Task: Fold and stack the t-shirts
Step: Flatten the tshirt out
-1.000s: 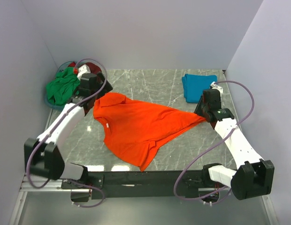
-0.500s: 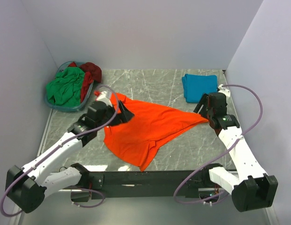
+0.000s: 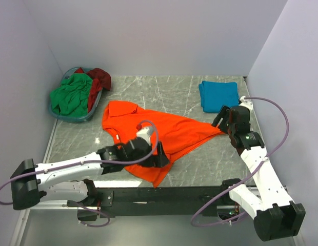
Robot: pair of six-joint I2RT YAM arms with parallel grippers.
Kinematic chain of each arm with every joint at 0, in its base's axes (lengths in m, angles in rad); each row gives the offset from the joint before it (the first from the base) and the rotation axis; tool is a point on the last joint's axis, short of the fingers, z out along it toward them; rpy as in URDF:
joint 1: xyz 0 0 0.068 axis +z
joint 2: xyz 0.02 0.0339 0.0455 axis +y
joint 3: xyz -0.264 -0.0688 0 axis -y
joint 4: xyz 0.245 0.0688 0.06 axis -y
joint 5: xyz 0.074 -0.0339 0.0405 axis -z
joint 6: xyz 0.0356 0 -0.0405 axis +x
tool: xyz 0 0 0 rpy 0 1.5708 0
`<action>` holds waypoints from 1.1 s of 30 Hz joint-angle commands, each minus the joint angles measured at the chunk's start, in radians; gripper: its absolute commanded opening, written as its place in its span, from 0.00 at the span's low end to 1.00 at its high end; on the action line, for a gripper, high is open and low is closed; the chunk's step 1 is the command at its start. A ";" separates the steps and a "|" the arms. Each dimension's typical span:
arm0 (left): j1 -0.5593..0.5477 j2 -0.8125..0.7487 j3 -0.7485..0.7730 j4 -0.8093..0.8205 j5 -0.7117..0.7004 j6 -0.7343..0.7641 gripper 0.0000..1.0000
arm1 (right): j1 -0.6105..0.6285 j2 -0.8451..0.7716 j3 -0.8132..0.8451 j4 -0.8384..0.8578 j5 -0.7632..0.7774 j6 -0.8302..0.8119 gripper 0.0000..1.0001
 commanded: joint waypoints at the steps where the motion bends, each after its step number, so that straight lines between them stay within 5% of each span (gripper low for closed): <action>1: -0.140 0.030 0.030 -0.091 -0.231 -0.185 1.00 | -0.006 -0.029 -0.016 0.035 -0.014 -0.001 0.78; 10: -0.297 0.252 0.116 -0.205 -0.282 -0.342 0.99 | -0.006 -0.040 -0.030 0.049 -0.040 -0.006 0.78; 24: -0.354 0.230 0.050 -0.287 -0.351 -0.512 0.99 | -0.006 -0.032 -0.050 0.077 -0.071 -0.003 0.78; 28: -0.354 0.295 0.079 -0.291 -0.328 -0.492 0.91 | -0.006 -0.037 -0.053 0.075 -0.069 -0.001 0.78; 31: -0.352 0.323 0.100 -0.325 -0.330 -0.503 0.74 | -0.006 -0.040 -0.054 0.075 -0.071 -0.003 0.78; 33: -0.346 0.328 0.093 -0.319 -0.314 -0.506 0.74 | -0.006 -0.041 -0.056 0.075 -0.071 -0.003 0.78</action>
